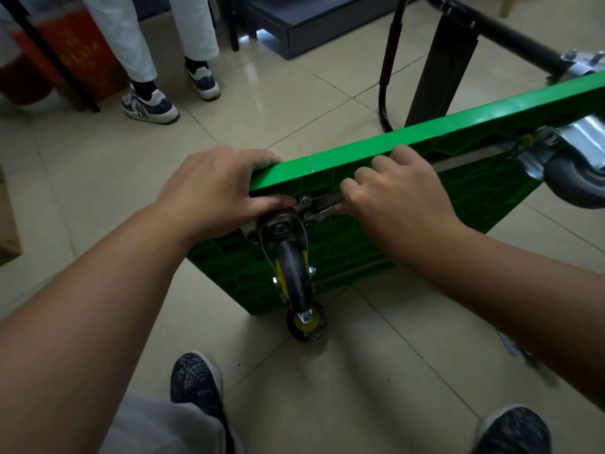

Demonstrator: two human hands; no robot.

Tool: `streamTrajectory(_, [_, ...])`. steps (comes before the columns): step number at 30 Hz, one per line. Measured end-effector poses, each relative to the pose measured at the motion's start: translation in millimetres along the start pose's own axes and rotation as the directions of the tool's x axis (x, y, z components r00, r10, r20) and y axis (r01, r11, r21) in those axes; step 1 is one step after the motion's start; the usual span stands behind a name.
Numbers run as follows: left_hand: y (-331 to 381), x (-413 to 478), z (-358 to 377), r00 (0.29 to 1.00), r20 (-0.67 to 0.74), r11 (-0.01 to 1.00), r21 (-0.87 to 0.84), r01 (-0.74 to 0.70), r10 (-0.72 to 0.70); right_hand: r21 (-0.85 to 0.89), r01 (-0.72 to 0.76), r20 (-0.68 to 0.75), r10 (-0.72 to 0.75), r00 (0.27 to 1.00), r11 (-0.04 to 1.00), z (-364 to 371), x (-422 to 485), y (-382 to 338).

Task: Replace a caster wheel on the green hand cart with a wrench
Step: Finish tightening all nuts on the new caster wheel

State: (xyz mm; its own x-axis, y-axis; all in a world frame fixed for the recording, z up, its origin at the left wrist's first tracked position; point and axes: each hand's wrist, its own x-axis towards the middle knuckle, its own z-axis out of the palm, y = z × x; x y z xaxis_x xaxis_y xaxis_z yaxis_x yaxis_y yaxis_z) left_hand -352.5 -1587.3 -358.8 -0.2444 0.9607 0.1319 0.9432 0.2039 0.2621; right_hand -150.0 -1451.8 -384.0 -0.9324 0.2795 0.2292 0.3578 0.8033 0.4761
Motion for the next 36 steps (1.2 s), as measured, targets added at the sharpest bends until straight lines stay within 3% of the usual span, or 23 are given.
streamTrajectory(3, [1.0,0.0,0.0,1.0,0.007,1.0,-0.003,0.008,-0.008,0.029,-0.043,-0.003,0.043,0.999,0.999,14.5,-3.6,-7.2])
streamTrajectory(9, [1.2,0.1,0.2,1.0,0.004,1.0,0.01,0.001,-0.001,0.295,-0.09,-0.026,0.103,0.994,0.951,67.8,-24.6,-19.3])
streamTrajectory(13, [-1.0,0.9,1.1,1.0,0.012,1.0,0.016,0.005,-0.005,0.466,-0.236,-0.023,0.278,0.96,0.853,97.3,-33.5,-49.2])
streamTrajectory(15, [-1.5,1.2,1.7,1.0,0.016,1.0,0.016,0.0,-0.001,0.594,-0.325,0.051,0.37,0.928,0.736,100.1,-36.3,-68.0])
streamTrajectory(18, [-2.2,2.0,2.1,1.0,0.023,1.0,0.019,0.004,-0.005,0.763,-0.541,0.424,0.357,0.832,0.353,102.9,-36.7,-106.3])
streamTrajectory(19, [-2.7,2.2,2.3,1.0,0.023,1.0,0.023,0.007,-0.007,0.796,-0.58,0.518,0.301,0.8,0.173,101.1,-37.0,-120.4])
streamTrajectory(21, [-3.0,2.5,2.8,1.0,0.021,1.0,0.028,0.006,-0.007,0.788,-0.542,0.604,0.2,0.771,-0.292,95.4,-29.6,-146.2])
streamTrajectory(22, [-2.6,2.3,3.1,1.0,0.019,1.0,0.029,0.006,-0.007,0.677,-0.478,0.649,0.147,0.747,-0.56,91.0,-23.3,-156.4])
streamTrajectory(23, [-2.1,2.1,3.5,1.0,0.018,1.0,0.03,0.005,-0.005,0.457,-0.398,0.716,0.063,0.696,-0.795,83.2,-16.5,-161.8])
streamTrajectory(24, [-1.7,1.7,4.0,1.0,0.018,0.999,0.033,0.003,-0.003,0.267,-0.347,0.756,-0.028,0.654,-0.899,79.5,-13.3,-168.3])
streamTrajectory(25, [-1.6,1.8,4.1,1.0,0.015,0.999,0.035,0.002,-0.002,0.16,-0.328,0.77,-0.09,0.632,-0.931,79.0,-14.9,-176.6])
streamTrajectory(26, [-1.3,1.6,3.7,1.0,0.013,0.999,0.034,0.005,-0.005,0.224,-0.424,0.774,-0.104,0.625,-0.877,82.1,-23.6,-185.2])
streamTrajectory(27, [-1.3,0.9,3.3,1.0,0.011,1.0,0.03,0.009,-0.009,0.384,-0.574,0.766,-0.098,0.635,-0.723,86.6,-36.4,-190.3])
streamTrajectory(28, [-0.5,0.2,2.1,1.0,0.009,1.0,0.026,0.008,-0.009,0.628,-0.649,0.701,-0.051,0.711,-0.429,92.3,-51.9,-189.1])
streamTrajectory(29, [-0.8,0.3,2.4,1.0,0.011,1.0,0.027,0.009,-0.009,0.777,-0.626,0.617,-0.115,0.778,-0.066,98.8,-62.7,-185.3])
streamTrajectory(30, [-1.3,0.9,2.3,1.0,0.012,1.0,0.03,0.009,-0.009,0.805,-0.479,0.574,-0.251,0.78,0.35,101.4,-70.7,-174.8])
streamTrajectory(31, [-1.1,0.6,2.3,1.0,0.012,0.999,0.031,0.008,-0.008,0.727,-0.212,0.544,-0.36,0.758,0.653,100.2,-76.0,-158.7])
streamTrajectory(32, [-0.7,0.2,2.0,1.0,0.013,0.999,0.033,0.007,-0.007,0.617,0.005,0.519,-0.412,0.749,0.787,96.3,-76.4,-138.8])
streamTrajectory(33, [-0.4,0.1,1.6,1.0,0.013,0.999,0.034,0.005,-0.005,0.53,0.063,0.514,-0.379,0.77,0.846,87.4,-72.0,-115.2])
streamTrajectory(36, [1.5,-1.2,1.1,1.0,0.008,0.999,0.036,0.007,-0.007,0.404,0.001,0.198,-0.089,0.976,0.915,77.6,-57.0,-50.8])
